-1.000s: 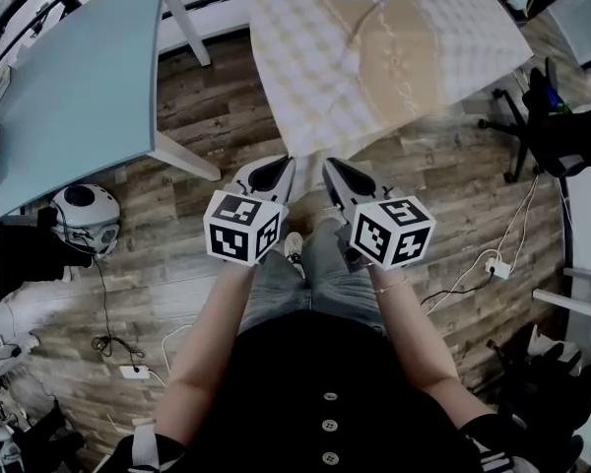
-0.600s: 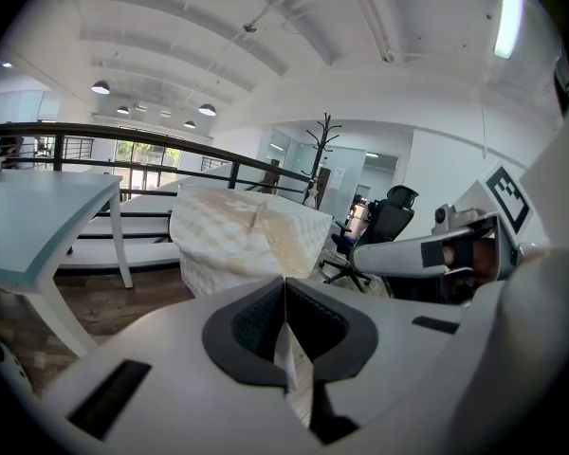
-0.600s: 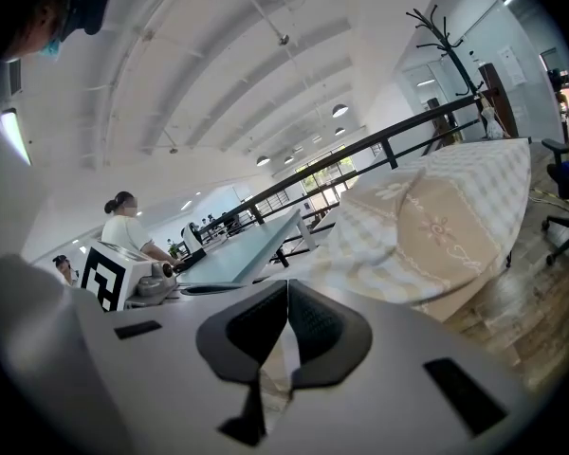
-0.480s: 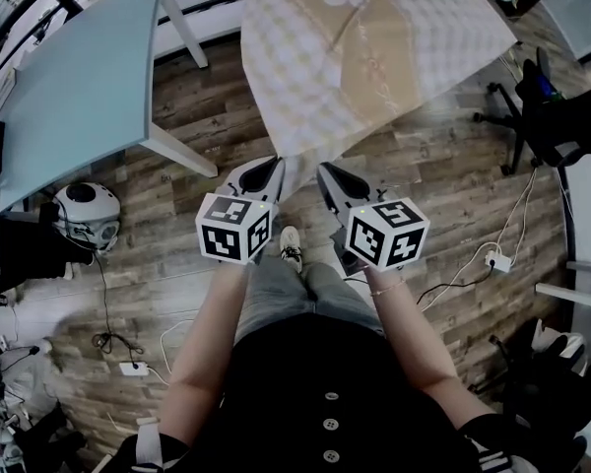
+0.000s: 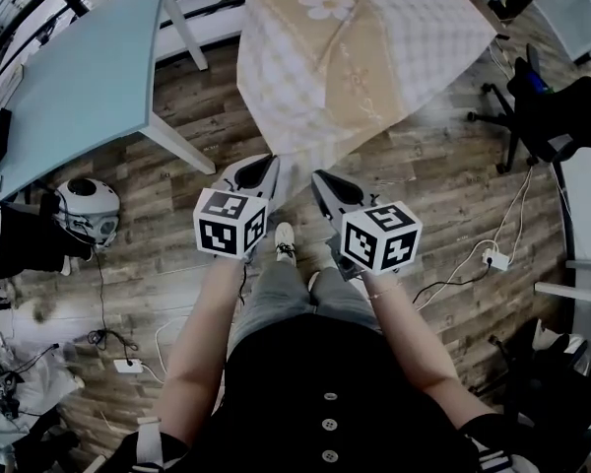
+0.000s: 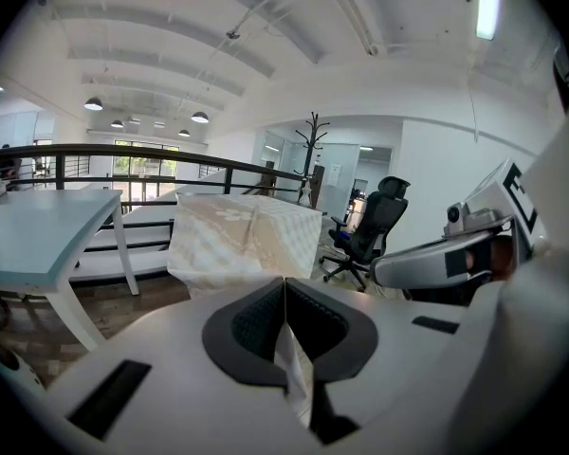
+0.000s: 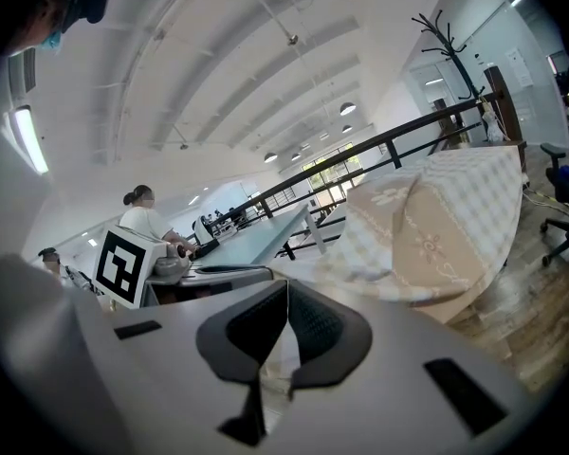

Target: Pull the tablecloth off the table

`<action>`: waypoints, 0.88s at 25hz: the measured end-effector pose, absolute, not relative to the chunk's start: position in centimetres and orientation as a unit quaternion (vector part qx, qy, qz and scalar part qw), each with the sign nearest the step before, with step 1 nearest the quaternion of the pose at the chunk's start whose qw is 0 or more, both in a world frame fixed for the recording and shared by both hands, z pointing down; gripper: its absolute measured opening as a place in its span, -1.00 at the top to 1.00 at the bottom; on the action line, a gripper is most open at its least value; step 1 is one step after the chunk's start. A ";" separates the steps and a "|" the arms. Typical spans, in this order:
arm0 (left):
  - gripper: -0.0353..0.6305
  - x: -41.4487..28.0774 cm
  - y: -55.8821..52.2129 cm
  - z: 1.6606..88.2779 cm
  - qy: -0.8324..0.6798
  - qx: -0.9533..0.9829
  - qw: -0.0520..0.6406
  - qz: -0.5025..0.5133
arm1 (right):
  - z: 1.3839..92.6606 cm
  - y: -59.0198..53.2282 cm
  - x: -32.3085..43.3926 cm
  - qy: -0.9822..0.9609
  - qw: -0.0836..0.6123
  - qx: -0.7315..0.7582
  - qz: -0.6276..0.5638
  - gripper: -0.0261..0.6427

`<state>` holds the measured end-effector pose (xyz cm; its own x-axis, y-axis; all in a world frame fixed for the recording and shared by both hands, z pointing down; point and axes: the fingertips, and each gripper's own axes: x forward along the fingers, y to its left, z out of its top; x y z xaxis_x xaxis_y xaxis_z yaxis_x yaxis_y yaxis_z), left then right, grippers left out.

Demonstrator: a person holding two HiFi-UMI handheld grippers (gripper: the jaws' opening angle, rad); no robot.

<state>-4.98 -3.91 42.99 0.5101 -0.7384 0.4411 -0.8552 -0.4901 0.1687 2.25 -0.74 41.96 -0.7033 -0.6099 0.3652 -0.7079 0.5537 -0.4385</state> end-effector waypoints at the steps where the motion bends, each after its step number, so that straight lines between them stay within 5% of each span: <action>1: 0.84 -4.8 -3.7 42.9 -0.470 0.849 0.185 0.157 | 41.9 -0.6 2.5 -0.877 0.085 0.377 0.286 0.84; 22: 0.84 -3.4 1.1 43.5 -0.461 0.849 0.199 0.167 | 42.5 3.0 3.4 -0.878 0.096 0.369 0.289 0.84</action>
<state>-3.39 1.08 43.50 0.5197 -0.7156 0.4667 -0.8484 -0.4967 0.1830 3.43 2.96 42.55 -0.7099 -0.5923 0.3811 -0.7029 0.5618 -0.4362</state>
